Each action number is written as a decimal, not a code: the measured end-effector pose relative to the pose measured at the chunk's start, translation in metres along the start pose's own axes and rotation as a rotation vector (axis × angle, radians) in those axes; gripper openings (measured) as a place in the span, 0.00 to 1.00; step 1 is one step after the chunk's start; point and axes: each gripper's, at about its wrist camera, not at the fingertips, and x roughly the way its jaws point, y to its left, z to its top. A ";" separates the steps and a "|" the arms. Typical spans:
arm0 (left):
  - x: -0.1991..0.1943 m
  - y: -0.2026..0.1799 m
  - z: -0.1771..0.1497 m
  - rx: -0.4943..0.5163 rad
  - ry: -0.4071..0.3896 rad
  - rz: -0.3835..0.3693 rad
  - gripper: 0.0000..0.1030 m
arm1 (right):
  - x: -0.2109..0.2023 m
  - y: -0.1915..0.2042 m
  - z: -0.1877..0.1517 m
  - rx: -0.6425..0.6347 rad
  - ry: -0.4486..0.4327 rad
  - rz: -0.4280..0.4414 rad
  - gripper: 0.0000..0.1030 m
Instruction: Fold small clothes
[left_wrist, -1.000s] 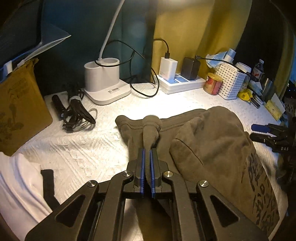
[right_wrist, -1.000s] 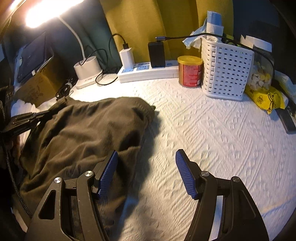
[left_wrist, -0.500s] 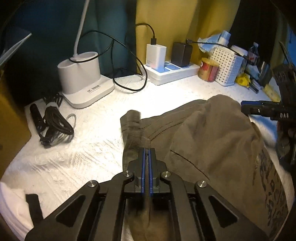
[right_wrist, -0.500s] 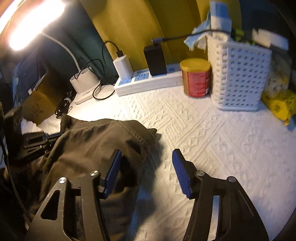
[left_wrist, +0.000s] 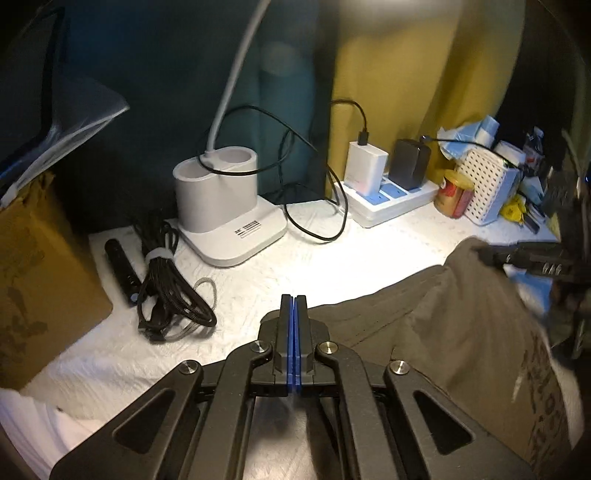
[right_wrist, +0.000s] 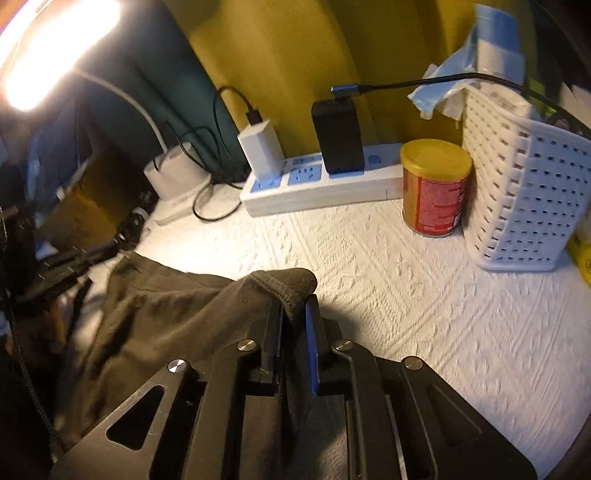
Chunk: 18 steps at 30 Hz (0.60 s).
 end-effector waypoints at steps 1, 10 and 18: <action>-0.001 0.000 -0.001 -0.002 0.003 0.010 0.00 | 0.002 0.001 -0.002 -0.010 0.004 -0.019 0.12; -0.008 -0.041 -0.005 0.095 0.022 -0.086 0.53 | -0.016 -0.004 -0.005 -0.010 -0.009 -0.088 0.15; 0.033 -0.053 0.007 0.211 0.133 -0.079 0.52 | -0.033 -0.012 -0.002 0.010 -0.051 -0.107 0.25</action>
